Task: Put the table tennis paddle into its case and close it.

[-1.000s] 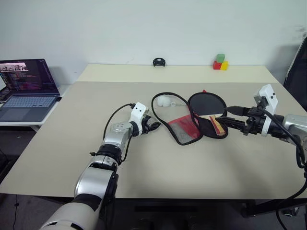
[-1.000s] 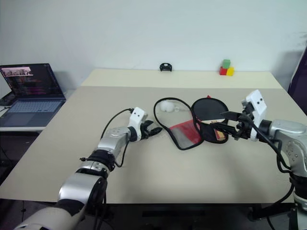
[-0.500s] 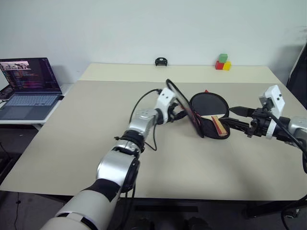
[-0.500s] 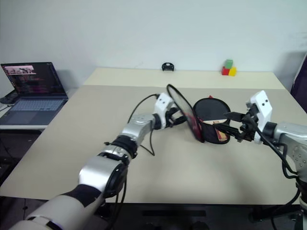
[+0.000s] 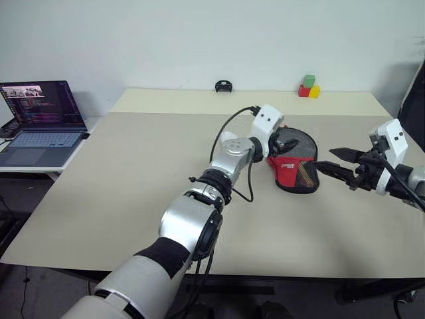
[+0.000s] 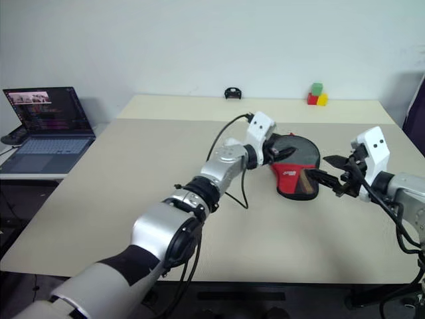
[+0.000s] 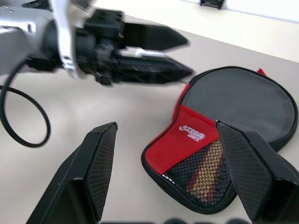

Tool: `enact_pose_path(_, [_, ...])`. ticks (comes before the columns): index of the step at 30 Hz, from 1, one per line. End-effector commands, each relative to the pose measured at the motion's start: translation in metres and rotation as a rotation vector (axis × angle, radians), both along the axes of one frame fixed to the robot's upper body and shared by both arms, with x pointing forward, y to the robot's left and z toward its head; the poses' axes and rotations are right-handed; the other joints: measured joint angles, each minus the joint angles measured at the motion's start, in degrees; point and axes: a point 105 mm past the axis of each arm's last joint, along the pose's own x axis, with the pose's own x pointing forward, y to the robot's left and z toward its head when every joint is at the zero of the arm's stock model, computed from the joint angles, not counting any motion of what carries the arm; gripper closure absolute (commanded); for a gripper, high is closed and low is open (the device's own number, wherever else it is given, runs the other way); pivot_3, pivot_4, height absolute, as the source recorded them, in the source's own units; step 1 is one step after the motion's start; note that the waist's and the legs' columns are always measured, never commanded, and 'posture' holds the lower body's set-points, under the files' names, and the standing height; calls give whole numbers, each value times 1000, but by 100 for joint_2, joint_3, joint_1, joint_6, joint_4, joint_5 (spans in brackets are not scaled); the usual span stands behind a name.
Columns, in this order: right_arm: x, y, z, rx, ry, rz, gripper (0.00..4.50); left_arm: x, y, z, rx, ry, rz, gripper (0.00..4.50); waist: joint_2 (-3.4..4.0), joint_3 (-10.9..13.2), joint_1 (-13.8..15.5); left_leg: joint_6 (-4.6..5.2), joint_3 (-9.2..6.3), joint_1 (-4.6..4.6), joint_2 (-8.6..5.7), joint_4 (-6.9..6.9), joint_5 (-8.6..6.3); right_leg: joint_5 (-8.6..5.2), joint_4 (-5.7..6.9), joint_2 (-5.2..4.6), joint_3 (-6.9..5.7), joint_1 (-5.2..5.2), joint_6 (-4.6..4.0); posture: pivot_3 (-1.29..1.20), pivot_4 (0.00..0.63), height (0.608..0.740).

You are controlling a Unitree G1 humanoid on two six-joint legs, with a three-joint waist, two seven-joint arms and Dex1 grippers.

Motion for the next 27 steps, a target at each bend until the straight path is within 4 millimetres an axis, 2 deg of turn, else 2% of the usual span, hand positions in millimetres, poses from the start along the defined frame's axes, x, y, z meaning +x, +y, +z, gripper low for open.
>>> enact_pose_path(1, [16,0,6,51,-24,-23,842,5,24,20,-30,-90,-5,1094,0,0,17,0,0,0,-1,0,0,0,0,0,0,0,0,0,150,740])
enact_pose_path(3, [35,3,-3,83,11,-37,842,7,58,20,-19,-136,-18,1094,-2,1,-94,0,11,8,1,0,0,1,0,0,9,1,1,0,150,740])
enact_pose_path(4, [43,3,-5,98,22,-46,842,5,67,20,-8,-154,-36,1094,-1,0,-147,-4,13,13,0,-3,2,1,6,0,13,2,1,0,150,740])
enact_pose_path(6, [56,-4,-7,109,33,-100,842,-2,71,23,-22,-156,-75,1094,-2,1,-159,-13,21,27,5,-8,8,1,18,1,19,2,0,0,150,740])
enact_pose_path(10, [81,-18,-22,75,82,-188,14,-30,85,42,-76,-172,-147,1094,-2,1,-86,-19,13,8,4,0,12,0,18,-2,15,-5,-1,0,150,740])
enact_pose_path(13, [98,-23,-35,53,107,-244,14,-45,99,40,-20,-183,-128,1094,-2,1,-91,-23,0,-10,0,6,14,1,-5,-6,16,-5,0,0,150,740])
enact_pose_path(21, [121,-38,-61,32,166,-335,14,-60,132,33,39,-146,-33,1094,-1,0,-127,-24,0,-9,4,3,15,2,-9,-5,15,-6,0,0,150,740])
enact_pose_path(24, [126,-36,-73,34,187,-333,14,-60,148,29,49,-133,30,1094,-1,0,-134,-24,0,-8,4,3,15,2,-7,-5,15,-5,0,0,150,740])
enact_pose_path(27, [130,-32,-78,56,202,-342,14,-60,153,29,41,-129,59,1094,-1,0,-139,-25,1,-7,4,3,15,2,-7,-5,15,-5,0,0,150,740])
